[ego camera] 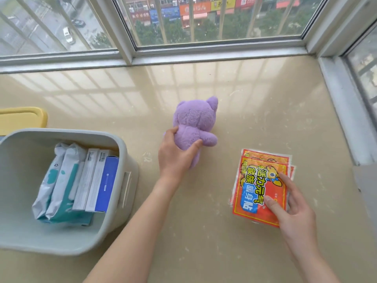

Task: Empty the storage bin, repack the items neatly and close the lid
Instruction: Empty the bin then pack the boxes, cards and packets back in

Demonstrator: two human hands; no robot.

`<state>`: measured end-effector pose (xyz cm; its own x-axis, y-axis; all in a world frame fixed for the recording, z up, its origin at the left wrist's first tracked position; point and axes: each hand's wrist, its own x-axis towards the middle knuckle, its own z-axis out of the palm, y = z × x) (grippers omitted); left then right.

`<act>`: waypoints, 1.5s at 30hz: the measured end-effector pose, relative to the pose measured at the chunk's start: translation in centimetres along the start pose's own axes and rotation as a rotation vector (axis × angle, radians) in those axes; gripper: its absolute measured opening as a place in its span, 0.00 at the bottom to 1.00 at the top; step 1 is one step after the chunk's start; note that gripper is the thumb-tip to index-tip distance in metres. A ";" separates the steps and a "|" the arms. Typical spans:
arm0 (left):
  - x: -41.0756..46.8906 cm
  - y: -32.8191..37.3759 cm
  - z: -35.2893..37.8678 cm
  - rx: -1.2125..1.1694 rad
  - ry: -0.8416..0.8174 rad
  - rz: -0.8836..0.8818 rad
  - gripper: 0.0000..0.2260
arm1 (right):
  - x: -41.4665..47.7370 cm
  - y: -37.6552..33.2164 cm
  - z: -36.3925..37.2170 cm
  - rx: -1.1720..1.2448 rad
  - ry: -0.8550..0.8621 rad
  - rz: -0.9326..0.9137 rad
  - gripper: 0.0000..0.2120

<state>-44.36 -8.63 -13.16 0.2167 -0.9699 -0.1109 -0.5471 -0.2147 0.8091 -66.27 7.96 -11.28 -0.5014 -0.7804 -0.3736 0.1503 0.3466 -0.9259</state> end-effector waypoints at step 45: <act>-22.6 0.5 -48.4 -0.274 0.251 -0.106 0.22 | -33.4 -17.9 16.3 0.099 -0.217 -0.123 0.26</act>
<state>-10.43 18.77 17.70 0.4706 -0.8783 -0.0847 -0.2819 -0.2407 0.9288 -38.27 19.37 16.83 -0.3287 -0.9104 -0.2511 0.1875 0.1977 -0.9622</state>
